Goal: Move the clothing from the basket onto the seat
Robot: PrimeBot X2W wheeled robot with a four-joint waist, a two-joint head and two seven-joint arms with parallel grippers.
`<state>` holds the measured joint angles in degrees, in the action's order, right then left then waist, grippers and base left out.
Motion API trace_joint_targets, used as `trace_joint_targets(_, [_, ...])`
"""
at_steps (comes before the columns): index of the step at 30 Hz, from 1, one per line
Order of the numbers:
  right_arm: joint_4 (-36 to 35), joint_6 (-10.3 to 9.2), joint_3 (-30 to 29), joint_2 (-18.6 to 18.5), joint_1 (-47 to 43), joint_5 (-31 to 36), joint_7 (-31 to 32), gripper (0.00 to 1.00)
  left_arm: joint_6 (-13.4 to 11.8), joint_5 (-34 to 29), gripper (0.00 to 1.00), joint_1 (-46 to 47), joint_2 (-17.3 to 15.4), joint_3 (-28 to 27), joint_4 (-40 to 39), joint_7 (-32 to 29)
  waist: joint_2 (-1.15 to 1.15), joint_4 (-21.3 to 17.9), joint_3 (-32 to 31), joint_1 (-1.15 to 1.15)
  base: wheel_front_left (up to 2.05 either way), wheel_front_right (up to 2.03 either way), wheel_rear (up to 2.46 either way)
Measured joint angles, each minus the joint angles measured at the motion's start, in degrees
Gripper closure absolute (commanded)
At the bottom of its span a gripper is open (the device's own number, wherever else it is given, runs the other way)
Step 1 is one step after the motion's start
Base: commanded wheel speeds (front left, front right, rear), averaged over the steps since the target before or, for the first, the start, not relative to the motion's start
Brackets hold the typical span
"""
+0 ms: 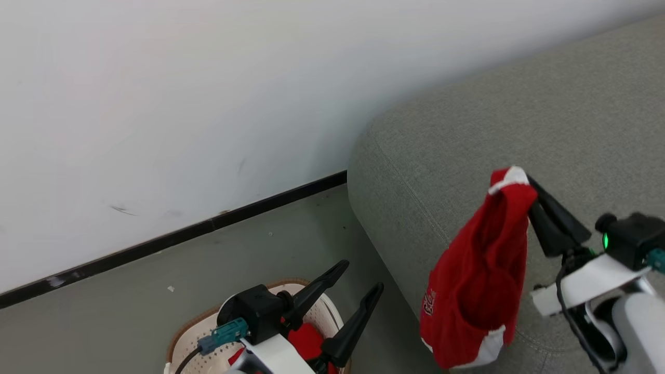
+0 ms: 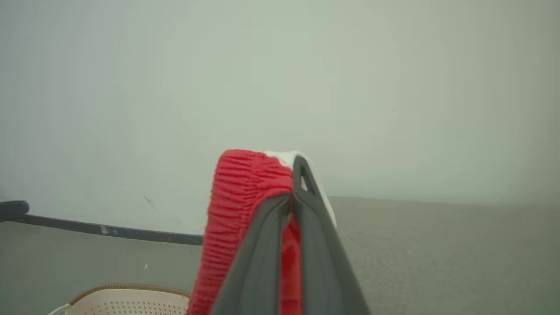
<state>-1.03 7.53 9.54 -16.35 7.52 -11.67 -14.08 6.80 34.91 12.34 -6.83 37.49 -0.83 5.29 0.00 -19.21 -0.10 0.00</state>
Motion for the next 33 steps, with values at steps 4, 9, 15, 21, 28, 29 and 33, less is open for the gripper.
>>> trace_joint_targets(4, [0.13,0.0,1.65,-1.54,8.85,-1.27,1.18,1.0,-0.09,-0.15,0.0,0.02,-0.15,-0.75,-0.13,0.35,0.0,-0.72,1.16,0.0,0.0,0.0,0.0])
trace_joint_targets(9, [2.07,0.0,1.65,-3.01,18.94,-4.06,3.01,1.0,-1.02,-0.52,0.0,0.19,-0.27,-2.12,-1.0,0.87,0.0,-1.12,2.87,0.0,0.0,0.0,0.0])
trace_joint_targets(15, [5.91,0.0,-1.76,-5.75,29.93,-7.03,5.17,1.0,-2.26,-1.82,0.0,0.42,-0.58,-3.37,-2.42,0.92,0.0,-1.0,5.18,0.0,0.0,0.0,0.0])
trace_joint_targets(21, [11.26,0.0,-4.48,-9.96,37.83,-8.48,7.05,1.0,-3.79,-2.85,0.0,1.48,-0.96,-4.66,-4.6,0.92,0.0,-0.27,7.67,0.0,0.0,0.0,0.0])
trace_joint_targets(28, [17.14,0.0,-8.49,-13.06,42.31,-10.23,7.62,1.0,-4.55,-3.76,0.0,3.0,-2.23,-4.63,-7.34,0.21,0.0,0.84,10.75,0.0,0.0,0.0,0.0])
trace_joint_targets(29, [17.95,0.0,-9.28,-13.74,42.46,-10.23,7.61,1.0,-4.64,-3.79,0.0,3.39,-2.29,-4.59,-7.66,-0.12,0.0,0.99,11.2,0.0,0.0,0.0,0.0])
trace_joint_targets(33, [21.3,-0.01,-11.74,-16.72,43.47,-10.23,7.6,1.0,-4.64,-4.81,0.0,3.97,-2.33,-3.59,-8.78,-1.65,0.0,1.53,12.99,0.0,0.0,0.0,0.0])
